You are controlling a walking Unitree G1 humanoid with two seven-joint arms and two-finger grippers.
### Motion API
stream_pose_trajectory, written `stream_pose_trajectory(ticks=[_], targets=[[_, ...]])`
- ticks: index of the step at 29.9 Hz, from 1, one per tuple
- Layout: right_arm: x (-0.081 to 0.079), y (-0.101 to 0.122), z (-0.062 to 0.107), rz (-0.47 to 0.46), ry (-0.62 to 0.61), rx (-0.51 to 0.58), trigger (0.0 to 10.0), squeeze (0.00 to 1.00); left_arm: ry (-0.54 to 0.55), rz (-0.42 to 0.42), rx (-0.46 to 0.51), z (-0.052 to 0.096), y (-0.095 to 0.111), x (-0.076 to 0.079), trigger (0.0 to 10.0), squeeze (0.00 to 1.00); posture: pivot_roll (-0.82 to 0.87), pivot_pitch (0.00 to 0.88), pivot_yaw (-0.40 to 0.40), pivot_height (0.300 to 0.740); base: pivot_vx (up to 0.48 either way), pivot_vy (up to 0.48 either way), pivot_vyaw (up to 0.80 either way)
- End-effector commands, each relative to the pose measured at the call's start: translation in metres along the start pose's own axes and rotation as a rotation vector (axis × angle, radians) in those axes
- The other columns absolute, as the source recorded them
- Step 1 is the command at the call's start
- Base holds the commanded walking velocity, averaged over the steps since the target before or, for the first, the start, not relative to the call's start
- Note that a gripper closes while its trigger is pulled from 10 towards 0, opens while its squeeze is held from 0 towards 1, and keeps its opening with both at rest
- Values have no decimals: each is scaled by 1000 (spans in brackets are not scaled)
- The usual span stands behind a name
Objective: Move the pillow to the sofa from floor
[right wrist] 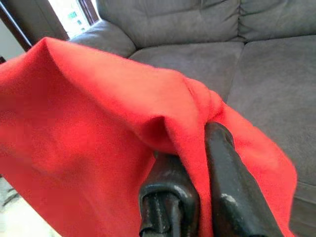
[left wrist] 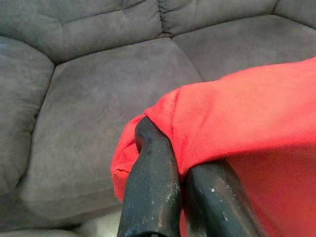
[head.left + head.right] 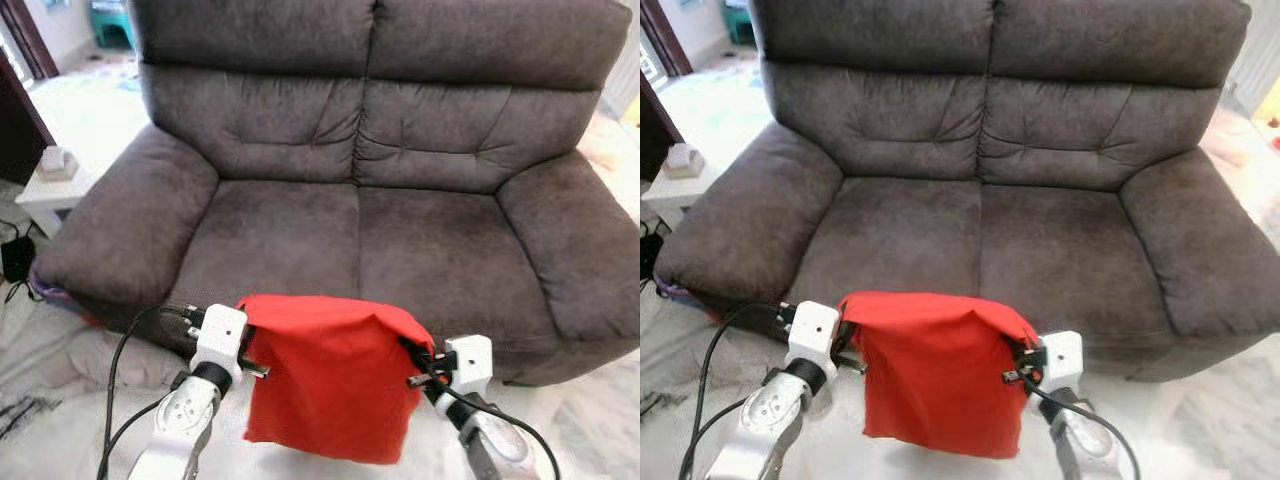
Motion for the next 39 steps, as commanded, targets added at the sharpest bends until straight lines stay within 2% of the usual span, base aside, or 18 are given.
stream_pose_trajectory(ticks=[1,13,24,27,39], targets=[[7,13,-2,23,-18,68,10000,0,-22,1,61,-4,12,5,10000,0,87,132,18,740,0,-390,0],[5,15,-4,21,-16,81,10000,0,-32,-8,53,-3,13,4,10000,0,90,130,22,740,0,-379,0],[3,15,-6,19,-13,89,10000,0,-21,8,58,-4,14,3,10000,0,88,106,29,740,0,0,0],[4,16,-6,15,-30,97,10000,0,-12,35,63,-3,15,3,10000,0,85,100,29,740,0,0,0],[10,23,-8,9,-69,125,10000,0,11,28,95,-4,22,-3,10000,0,82,103,26,740,84,0,0]])
Point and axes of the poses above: a point about 5 cm out from each wrist's last joint towards the gripper, its own z axis pointing back from the gripper into the wrist, its own y axis along the axis of the wrist's last joint, x = y × z, the point moved 1 cm from there along -z, pointing out of the wrist towards the gripper, and after that the axes turned 13 degrees about z, right-handed, at the moved point
